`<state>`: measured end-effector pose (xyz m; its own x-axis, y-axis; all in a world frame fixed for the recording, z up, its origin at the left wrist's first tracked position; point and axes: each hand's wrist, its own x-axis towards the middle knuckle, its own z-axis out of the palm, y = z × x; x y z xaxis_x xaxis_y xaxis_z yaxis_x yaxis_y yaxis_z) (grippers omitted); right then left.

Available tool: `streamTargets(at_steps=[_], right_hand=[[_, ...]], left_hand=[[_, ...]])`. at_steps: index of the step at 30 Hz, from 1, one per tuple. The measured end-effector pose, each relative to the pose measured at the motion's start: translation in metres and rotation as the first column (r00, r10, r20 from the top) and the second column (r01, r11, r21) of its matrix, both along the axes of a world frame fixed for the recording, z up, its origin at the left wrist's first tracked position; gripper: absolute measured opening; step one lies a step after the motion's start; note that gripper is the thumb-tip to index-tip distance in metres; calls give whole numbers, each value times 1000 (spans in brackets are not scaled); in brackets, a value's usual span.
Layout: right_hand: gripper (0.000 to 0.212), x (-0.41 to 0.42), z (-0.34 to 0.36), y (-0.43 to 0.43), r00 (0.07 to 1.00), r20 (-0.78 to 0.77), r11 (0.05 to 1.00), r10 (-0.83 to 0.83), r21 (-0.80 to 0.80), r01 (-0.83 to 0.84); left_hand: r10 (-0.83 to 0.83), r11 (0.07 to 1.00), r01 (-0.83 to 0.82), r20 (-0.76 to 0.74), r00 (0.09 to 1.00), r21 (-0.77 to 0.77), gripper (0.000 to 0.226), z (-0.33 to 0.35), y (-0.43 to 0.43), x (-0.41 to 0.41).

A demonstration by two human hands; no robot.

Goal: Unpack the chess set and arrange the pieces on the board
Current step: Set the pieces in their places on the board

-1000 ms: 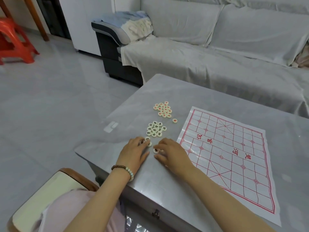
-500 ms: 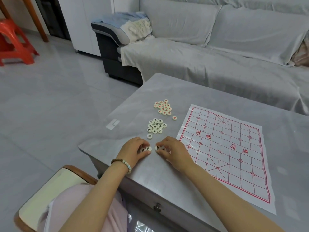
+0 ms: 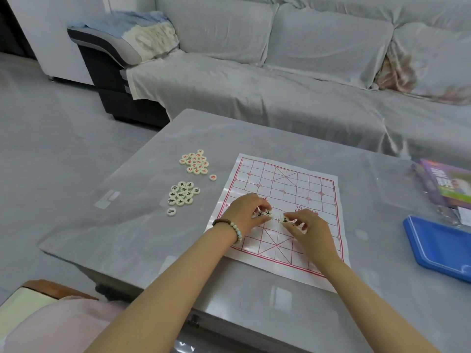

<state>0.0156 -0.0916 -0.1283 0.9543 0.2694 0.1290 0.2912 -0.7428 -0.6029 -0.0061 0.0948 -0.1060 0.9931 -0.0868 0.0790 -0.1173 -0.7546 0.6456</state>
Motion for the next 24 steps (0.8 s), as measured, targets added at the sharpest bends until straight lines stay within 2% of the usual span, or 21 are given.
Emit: streamTargets(at_steps=[4, 9, 12, 15, 19, 21, 24], right_hand=[[25, -2, -5, -5, 998, -46, 991, 53, -122, -58], [24, 3, -3, -6, 993, -61, 987, 103, -119, -109], [28, 3, -3, -7, 993, -51, 989, 108, -98, -112], [32, 5, -1, -7, 996, -22, 995, 92, -35, -93], [36, 7, 3, 28, 980, -15, 979, 199, 36, -199], [37, 7, 2, 60, 964, -18, 962, 266, 61, -265], [45, 9, -5, 110, 926, -40, 927, 375, 0, -375]], left_hand=[[-111, 978, 133, -135, 985, 163, 30, -11, -14, 11], [-134, 972, 156, -128, 983, 177, 31, -10, -14, 13], [-111, 981, 128, -116, 987, 143, 43, -13, -11, 6], [-56, 990, 63, -58, 997, 127, 55, -14, 15, -6], [124, 967, -129, 38, 992, 218, 68, -20, 78, -29], [223, 939, -225, 37, 974, 260, 75, -24, 109, -41], [296, 930, -278, -40, 954, 240, 87, -30, 138, -54]])
